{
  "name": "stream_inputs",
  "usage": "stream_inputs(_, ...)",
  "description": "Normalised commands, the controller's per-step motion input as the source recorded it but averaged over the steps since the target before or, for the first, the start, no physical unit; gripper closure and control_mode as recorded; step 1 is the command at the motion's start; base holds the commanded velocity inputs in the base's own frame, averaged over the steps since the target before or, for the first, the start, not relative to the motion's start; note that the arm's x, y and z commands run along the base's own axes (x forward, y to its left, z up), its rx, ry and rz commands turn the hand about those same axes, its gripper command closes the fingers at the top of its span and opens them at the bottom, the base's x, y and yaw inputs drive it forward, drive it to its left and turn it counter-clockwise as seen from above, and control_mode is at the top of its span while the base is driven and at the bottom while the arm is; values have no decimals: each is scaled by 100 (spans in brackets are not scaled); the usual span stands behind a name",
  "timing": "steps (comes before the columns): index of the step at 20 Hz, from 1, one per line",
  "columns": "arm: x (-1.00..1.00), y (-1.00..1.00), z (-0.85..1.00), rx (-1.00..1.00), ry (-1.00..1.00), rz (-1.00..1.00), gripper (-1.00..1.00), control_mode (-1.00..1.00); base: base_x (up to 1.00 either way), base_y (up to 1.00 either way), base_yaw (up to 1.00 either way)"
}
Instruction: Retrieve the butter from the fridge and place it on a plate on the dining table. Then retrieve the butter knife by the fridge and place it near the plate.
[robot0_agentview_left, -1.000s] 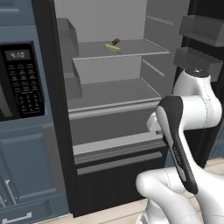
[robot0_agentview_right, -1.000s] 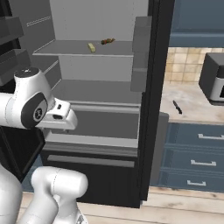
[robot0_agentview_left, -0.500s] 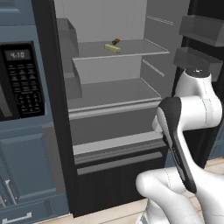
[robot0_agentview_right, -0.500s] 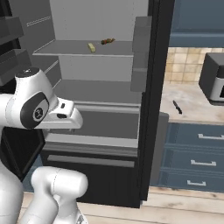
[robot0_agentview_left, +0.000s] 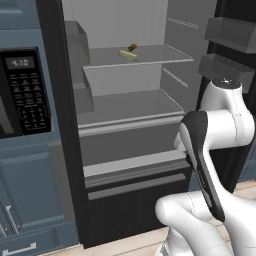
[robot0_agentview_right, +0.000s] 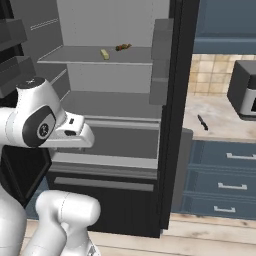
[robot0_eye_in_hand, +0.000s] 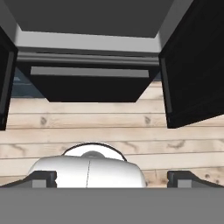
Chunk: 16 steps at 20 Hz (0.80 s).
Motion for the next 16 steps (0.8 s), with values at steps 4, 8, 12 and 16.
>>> stream_inputs(4,28,2,0,0,-2,0,-100,-100,0,0,0)
stream_inputs(8,11,4,0,0,-1,0,-100,100,46,9,0)
stream_inputs(12,0,0,0,0,0,0,-100,100,57,0,2)
stream_inputs(16,0,0,0,0,0,0,-100,100,51,0,2)
